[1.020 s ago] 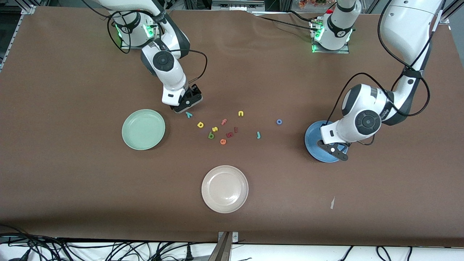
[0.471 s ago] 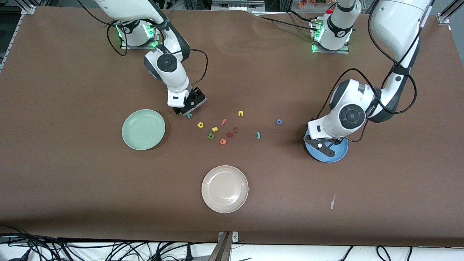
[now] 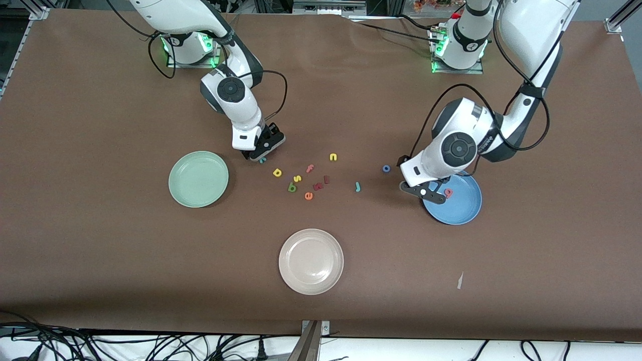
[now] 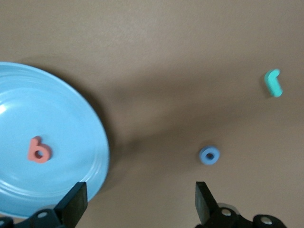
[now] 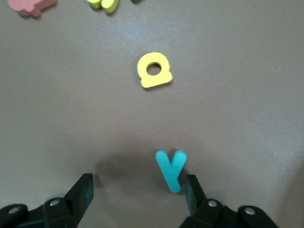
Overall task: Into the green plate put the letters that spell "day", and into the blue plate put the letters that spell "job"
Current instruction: 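Grasp the blue o with the left gripper while the right gripper carries the y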
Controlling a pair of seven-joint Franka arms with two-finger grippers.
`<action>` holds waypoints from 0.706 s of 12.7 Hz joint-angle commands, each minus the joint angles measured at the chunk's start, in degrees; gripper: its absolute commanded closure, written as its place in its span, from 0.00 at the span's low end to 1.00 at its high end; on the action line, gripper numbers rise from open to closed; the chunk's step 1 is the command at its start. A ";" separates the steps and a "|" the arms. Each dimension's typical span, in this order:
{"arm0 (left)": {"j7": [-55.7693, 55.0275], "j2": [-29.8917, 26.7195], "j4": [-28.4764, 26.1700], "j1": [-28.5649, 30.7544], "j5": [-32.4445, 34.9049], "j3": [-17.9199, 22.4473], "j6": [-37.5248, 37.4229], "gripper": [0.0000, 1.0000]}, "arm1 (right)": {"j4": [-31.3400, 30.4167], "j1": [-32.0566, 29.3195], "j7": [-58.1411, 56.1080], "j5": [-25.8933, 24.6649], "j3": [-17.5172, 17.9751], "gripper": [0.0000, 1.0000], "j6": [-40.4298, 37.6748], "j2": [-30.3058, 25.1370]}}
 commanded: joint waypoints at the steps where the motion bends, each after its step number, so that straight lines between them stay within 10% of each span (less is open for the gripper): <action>1: -5.61 -0.93 -5.55 0.27 -1.57 -1.69 7.56 0.00 | 0.37 -0.59 -2.01 -0.98 -0.56 0.25 0.67 0.08; 9: -17.57 3.72 -7.14 -4.91 7.37 -2.05 14.35 0.05 | 0.55 -0.50 -2.11 -0.27 -0.91 0.69 0.67 0.17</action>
